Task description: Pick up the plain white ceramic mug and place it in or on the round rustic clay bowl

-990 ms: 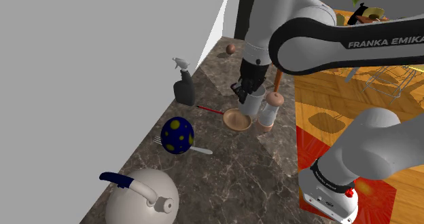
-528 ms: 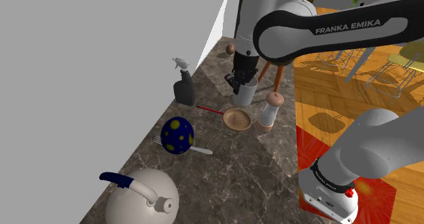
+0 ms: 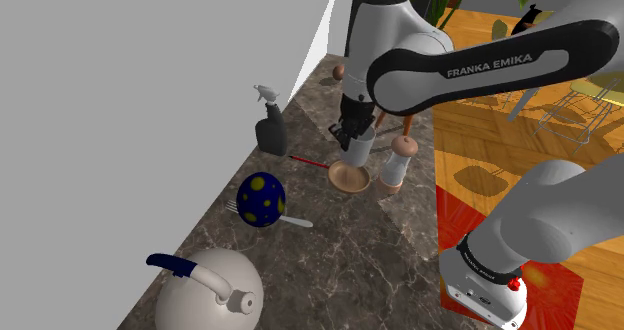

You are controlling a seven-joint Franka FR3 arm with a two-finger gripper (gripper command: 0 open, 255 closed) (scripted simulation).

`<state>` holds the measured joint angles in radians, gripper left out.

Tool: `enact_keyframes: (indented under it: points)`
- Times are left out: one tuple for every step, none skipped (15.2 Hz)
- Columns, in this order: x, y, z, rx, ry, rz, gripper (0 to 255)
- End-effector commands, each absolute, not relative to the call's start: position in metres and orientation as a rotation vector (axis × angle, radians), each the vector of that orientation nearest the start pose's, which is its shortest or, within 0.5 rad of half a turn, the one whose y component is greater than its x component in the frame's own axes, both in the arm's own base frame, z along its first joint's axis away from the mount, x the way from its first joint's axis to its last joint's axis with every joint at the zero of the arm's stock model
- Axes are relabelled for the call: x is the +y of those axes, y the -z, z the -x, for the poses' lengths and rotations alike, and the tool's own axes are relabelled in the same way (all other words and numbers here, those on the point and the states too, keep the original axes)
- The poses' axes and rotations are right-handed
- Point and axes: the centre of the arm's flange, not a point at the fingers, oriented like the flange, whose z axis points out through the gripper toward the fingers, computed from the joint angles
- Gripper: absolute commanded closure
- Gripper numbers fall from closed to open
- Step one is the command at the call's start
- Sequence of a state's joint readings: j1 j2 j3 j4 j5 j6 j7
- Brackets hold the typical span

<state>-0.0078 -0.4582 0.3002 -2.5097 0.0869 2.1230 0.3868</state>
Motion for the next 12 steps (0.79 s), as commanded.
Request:
enact_keyframes:
  points:
    - [0.124, -0.429, -0.392, 0.26, 0.114, 3.164, 255]
    - [0.124, -0.424, -0.392, 0.26, 0.114, 3.164, 255]
    - [0.124, -0.418, -0.392, 0.26, 0.114, 3.164, 255]
    - [0.124, -0.413, -0.392, 0.26, 0.114, 3.164, 255]
    - [0.124, -0.408, -0.392, 0.26, 0.114, 3.164, 255]
    - [0.124, -0.399, -0.392, 0.26, 0.114, 3.164, 255]
    - [0.124, -0.399, -0.392, 0.26, 0.114, 3.164, 255]
    - [0.124, -0.399, -0.392, 0.26, 0.114, 3.164, 255]
    - [0.124, -0.399, -0.392, 0.26, 0.114, 3.164, 255]
    - [0.124, -0.399, -0.392, 0.26, 0.114, 3.164, 255]
    - [0.124, -0.399, -0.392, 0.26, 0.114, 3.164, 255]
    - [0.124, -0.399, -0.392, 0.26, 0.114, 3.164, 255]
